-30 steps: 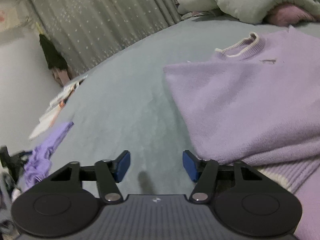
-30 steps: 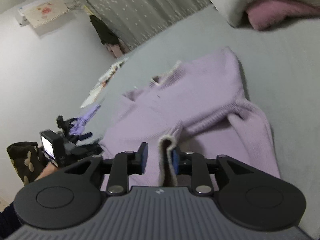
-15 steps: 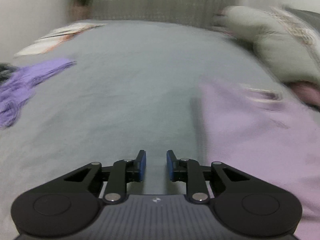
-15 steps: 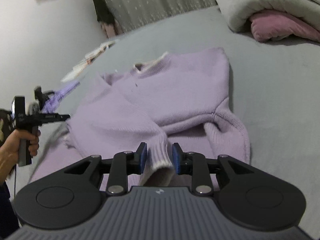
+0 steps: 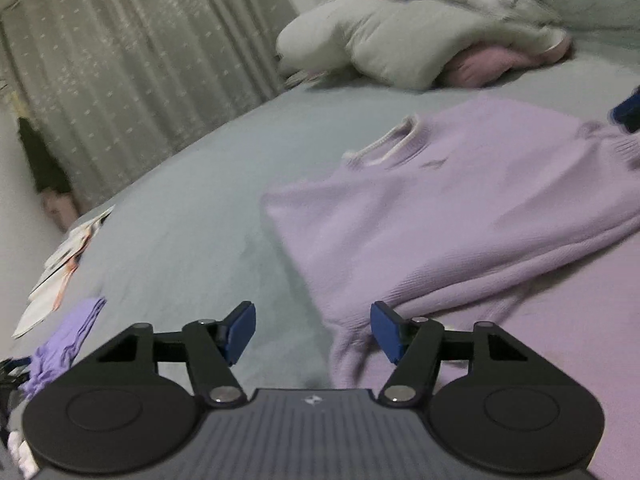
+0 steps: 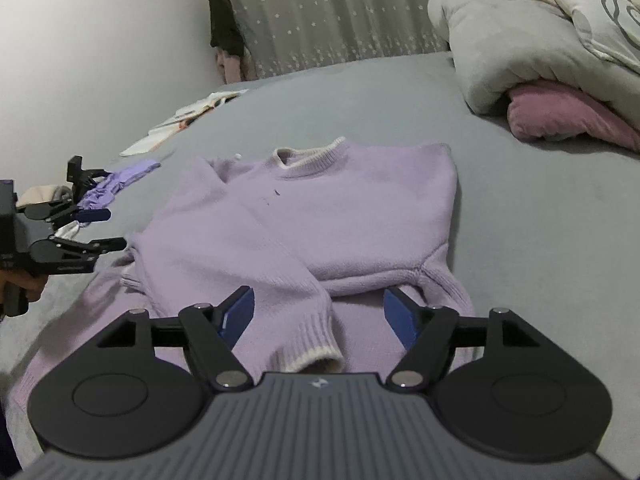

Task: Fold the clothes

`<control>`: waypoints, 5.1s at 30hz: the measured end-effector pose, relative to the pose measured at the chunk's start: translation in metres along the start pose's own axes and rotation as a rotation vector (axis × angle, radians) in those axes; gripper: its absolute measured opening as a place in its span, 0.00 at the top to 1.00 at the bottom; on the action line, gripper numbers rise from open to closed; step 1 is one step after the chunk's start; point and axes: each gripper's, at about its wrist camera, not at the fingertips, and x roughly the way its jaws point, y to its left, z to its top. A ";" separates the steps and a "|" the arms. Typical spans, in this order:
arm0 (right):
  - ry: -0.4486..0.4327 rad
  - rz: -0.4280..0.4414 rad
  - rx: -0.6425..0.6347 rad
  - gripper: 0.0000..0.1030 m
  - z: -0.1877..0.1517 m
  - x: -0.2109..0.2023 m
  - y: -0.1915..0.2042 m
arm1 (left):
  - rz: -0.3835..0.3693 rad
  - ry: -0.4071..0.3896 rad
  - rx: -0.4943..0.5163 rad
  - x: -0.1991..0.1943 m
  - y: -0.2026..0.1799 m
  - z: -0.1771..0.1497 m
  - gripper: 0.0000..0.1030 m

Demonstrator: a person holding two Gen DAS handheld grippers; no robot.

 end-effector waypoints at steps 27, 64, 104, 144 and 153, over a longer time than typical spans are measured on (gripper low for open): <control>0.138 -0.095 -0.122 0.29 -0.017 0.033 0.022 | -0.023 0.149 -0.493 0.051 0.034 -0.014 0.83; 0.041 -0.372 -0.376 0.66 0.004 0.028 0.001 | 0.113 0.183 -0.253 0.032 0.015 -0.015 0.57; -0.262 -0.306 -0.070 0.47 0.026 0.007 -0.015 | 0.160 0.176 -0.241 0.003 0.031 -0.002 0.42; 0.001 -0.344 0.076 0.87 0.086 0.169 -0.097 | -0.029 0.146 -0.601 0.060 0.035 -0.002 0.21; -0.078 -0.365 -0.059 0.75 0.113 0.161 -0.088 | 0.082 0.022 -0.530 0.037 0.054 0.018 0.27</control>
